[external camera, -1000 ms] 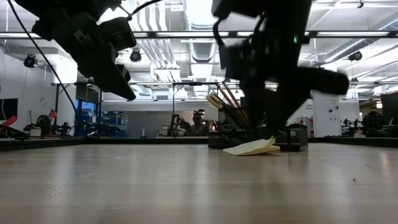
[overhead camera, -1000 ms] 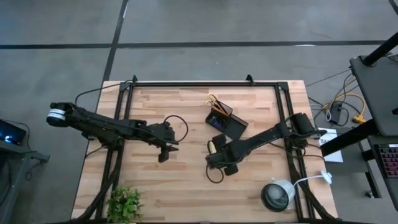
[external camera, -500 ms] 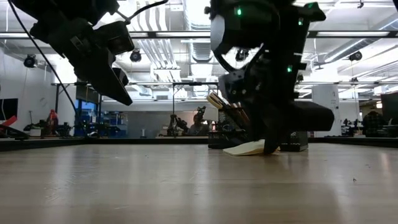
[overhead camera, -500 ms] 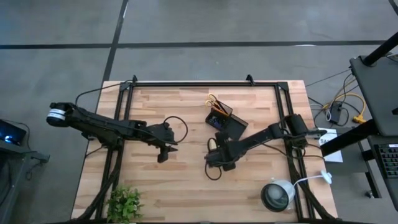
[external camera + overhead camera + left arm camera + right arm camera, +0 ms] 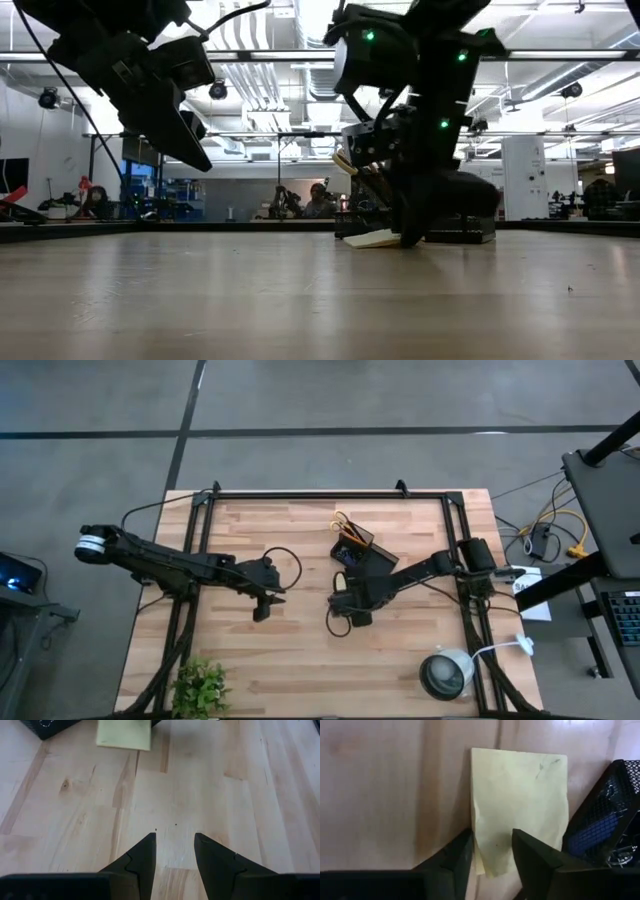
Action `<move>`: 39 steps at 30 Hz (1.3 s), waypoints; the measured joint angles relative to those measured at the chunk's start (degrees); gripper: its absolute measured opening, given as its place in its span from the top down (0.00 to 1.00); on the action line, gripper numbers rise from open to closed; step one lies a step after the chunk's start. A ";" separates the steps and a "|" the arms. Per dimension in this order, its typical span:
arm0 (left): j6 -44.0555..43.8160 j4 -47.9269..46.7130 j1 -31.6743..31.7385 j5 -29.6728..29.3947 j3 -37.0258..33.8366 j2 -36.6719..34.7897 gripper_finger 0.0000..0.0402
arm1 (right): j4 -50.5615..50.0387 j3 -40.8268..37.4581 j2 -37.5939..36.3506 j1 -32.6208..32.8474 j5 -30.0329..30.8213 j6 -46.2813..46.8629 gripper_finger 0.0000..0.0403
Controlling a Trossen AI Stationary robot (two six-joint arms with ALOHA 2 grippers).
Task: Pick and place office supplies into organizer
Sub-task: Put the yellow sticky notes into the black desk organizer
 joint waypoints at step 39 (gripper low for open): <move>-0.15 2.58 0.07 -0.09 0.07 0.00 0.71 | -40.18 24.26 -4.31 -2.77 12.04 40.02 0.98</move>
